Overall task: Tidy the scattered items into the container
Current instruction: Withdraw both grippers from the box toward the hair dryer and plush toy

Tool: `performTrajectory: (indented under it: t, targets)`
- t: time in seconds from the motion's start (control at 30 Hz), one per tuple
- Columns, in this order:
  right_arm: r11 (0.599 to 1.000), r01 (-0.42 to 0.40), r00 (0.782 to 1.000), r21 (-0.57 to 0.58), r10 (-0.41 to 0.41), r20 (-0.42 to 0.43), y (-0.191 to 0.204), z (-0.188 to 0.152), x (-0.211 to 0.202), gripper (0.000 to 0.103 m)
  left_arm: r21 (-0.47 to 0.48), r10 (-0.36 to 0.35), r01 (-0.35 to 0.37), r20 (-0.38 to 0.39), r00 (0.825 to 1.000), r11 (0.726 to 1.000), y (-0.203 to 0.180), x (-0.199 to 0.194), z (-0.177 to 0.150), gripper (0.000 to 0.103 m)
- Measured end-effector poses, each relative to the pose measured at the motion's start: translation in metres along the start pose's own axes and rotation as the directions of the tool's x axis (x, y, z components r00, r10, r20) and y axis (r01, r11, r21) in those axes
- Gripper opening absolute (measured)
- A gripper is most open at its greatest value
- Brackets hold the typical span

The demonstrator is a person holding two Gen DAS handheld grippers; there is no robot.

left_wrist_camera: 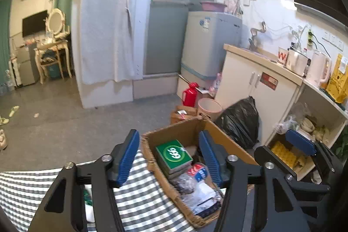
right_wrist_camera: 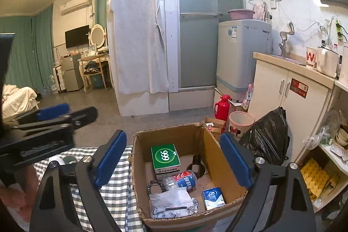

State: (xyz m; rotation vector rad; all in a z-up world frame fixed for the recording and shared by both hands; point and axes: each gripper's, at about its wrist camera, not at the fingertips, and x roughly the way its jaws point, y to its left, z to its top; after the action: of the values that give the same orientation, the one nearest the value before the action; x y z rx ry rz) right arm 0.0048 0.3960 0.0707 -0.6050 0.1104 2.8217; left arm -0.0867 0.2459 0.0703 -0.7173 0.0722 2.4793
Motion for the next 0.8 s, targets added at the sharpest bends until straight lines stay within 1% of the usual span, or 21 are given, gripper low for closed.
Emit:
performTrajectory:
  t: [0.03, 0.1, 0.2, 0.27, 0.33, 0.37, 0.4, 0.47, 0.57, 0.67, 0.8]
  targets:
    - [1.000, -0.004, 1.000, 0.003, 0.004, 0.000, 0.001, -0.001, 0.000, 0.089, 0.000, 0.010, -0.010, 0.012, 1.000, 1.000, 0.003, -0.005, -0.001, 0.071]
    - [1.000, -0.014, 1.000, 0.009, 0.014, -0.003, 0.004, -0.002, 0.000, 0.091, 0.000, 0.041, -0.041, 0.038, 0.998, 0.999, 0.009, -0.017, -0.002, 0.083]
    - [0.999, -0.029, 1.000, 0.012, 0.029, -0.002, 0.008, -0.003, 0.001, 0.094, -0.009, 0.078, -0.078, 0.061, 0.995, 0.997, 0.020, -0.030, -0.005, 0.090]
    - [0.999, -0.049, 0.999, 0.014, 0.049, 0.006, 0.013, -0.004, 0.001, 0.095, -0.019, 0.095, -0.094, 0.067, 0.993, 0.995, 0.031, -0.039, -0.009, 0.092]
    - [0.997, -0.070, 0.997, 0.011, 0.070, 0.018, 0.018, -0.004, -0.001, 0.100, -0.026, 0.112, -0.111, 0.068, 0.991, 0.994, 0.039, -0.045, -0.012, 0.098]
    - [0.997, -0.078, 0.997, 0.007, 0.078, 0.022, 0.021, -0.004, -0.002, 0.101, -0.030, 0.122, -0.120, 0.065, 0.990, 0.992, 0.044, -0.048, -0.015, 0.102]
    - [0.996, -0.089, 0.996, 0.003, 0.089, 0.029, 0.024, -0.004, -0.003, 0.103, -0.035, 0.125, -0.123, 0.066, 0.990, 0.992, 0.048, -0.051, -0.018, 0.103]
    - [0.994, -0.108, 0.993, -0.004, 0.108, 0.040, 0.031, -0.004, -0.005, 0.103, -0.042, 0.137, -0.134, 0.075, 0.988, 0.990, 0.055, -0.058, -0.023, 0.103]
    - [0.992, -0.126, 0.991, -0.019, 0.126, 0.035, 0.042, -0.006, -0.006, 0.103, -0.052, 0.157, -0.153, 0.084, 0.984, 0.987, 0.066, -0.067, -0.029, 0.103]
    - [0.986, -0.160, 0.987, -0.037, 0.161, 0.025, 0.057, -0.008, -0.006, 0.103, -0.062, 0.169, -0.164, 0.076, 0.983, 0.984, 0.078, -0.073, -0.034, 0.103]
    - [0.981, -0.180, 0.983, -0.070, 0.182, 0.019, 0.072, -0.011, -0.006, 0.103, -0.090, 0.219, -0.211, 0.080, 0.972, 0.973, 0.099, -0.085, -0.042, 0.103]
